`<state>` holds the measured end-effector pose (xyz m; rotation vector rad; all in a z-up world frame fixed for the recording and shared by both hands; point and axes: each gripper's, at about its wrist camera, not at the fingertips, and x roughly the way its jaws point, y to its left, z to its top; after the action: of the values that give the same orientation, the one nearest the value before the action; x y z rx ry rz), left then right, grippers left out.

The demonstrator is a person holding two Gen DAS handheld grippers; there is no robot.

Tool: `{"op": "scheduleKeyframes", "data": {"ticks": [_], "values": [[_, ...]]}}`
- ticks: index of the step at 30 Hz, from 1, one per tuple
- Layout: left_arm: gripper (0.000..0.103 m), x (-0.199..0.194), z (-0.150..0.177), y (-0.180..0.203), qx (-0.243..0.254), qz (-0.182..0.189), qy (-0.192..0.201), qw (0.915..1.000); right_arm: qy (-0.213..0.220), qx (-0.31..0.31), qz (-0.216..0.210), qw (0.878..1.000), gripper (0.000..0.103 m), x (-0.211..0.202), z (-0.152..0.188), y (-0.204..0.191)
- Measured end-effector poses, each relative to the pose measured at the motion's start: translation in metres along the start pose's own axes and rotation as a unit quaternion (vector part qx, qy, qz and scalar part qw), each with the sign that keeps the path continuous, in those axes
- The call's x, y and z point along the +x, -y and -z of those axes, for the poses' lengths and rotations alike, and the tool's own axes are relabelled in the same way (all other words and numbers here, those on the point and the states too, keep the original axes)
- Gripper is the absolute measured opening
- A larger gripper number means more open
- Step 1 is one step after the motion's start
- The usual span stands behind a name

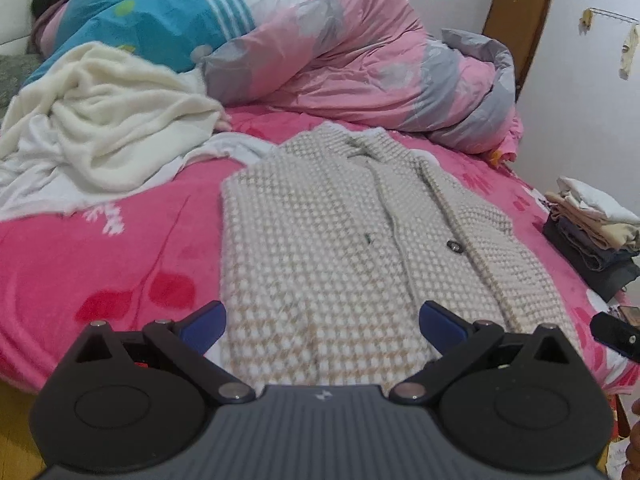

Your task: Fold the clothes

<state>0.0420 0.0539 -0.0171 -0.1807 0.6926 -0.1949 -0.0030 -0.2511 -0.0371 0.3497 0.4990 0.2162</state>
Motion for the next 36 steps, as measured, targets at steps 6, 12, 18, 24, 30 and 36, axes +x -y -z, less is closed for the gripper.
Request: {"op": "scheduleKeyframes", "data": {"ticks": [6,12,18,24,30,36], "values": [[0.103,0.018,-0.048,-0.006,0.02,0.03,0.031,0.9989,0.009,-0.059,-0.012,0.998,0.102,0.009,-0.043,-0.001],[0.103,0.058,-0.127,-0.014,0.069,0.021,0.085,0.9937,0.005,-0.082,-0.059,0.995,0.102,0.035,-0.13,0.0],[0.103,0.146,-0.218,-0.025,0.065,0.027,0.106,0.9919,0.016,-0.133,-0.088,0.987,0.102,0.11,-0.211,-0.002],[0.092,0.267,-0.277,-0.023,0.027,0.034,0.07,0.9966,-0.048,-0.114,-0.071,0.99,0.084,0.253,-0.233,0.014],[0.075,0.384,-0.296,-0.014,0.045,0.038,-0.009,0.9982,-0.121,-0.117,-0.031,0.985,0.047,0.374,-0.205,0.033],[0.065,0.468,-0.304,-0.021,0.01,0.069,-0.094,0.9931,-0.147,-0.115,-0.024,0.982,0.033,0.438,-0.195,0.045]]}}
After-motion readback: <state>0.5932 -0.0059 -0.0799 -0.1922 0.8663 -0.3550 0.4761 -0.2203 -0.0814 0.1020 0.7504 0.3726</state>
